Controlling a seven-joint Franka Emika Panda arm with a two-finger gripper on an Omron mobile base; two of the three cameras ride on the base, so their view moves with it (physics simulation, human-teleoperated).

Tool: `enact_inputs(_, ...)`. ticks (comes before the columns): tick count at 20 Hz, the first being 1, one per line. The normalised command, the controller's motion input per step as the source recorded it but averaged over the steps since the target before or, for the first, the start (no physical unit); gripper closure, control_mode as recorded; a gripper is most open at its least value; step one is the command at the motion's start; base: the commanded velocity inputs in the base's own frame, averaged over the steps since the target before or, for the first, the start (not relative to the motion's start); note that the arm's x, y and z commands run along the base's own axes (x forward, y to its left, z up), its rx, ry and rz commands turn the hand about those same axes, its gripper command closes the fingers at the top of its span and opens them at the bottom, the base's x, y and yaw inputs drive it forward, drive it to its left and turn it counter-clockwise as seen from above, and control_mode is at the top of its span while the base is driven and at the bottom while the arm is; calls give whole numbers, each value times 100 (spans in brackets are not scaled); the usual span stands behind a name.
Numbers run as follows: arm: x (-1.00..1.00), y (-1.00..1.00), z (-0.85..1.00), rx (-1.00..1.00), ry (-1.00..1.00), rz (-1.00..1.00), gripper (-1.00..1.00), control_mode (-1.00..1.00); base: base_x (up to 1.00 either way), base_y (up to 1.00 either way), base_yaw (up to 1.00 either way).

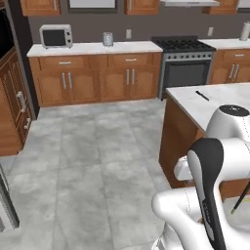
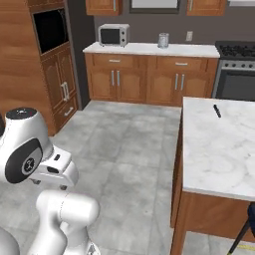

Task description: Retrieve the butter from the fridge and place it on a plate on the dining table. Then retrieve the butter knife by the fridge and place it near the plate.

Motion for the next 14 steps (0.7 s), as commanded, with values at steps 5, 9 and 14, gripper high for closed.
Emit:
enact_inputs(5, 0, 0, 0, 0, 0, 0, -100, 100, 88, 0, 0)
enact_inputs(9, 0, 0, 0, 0, 0, 0, -100, 100, 100, 0, 0)
enact_inputs(14, 0, 0, 0, 0, 0, 0, -100, 100, 100, 6, 0)
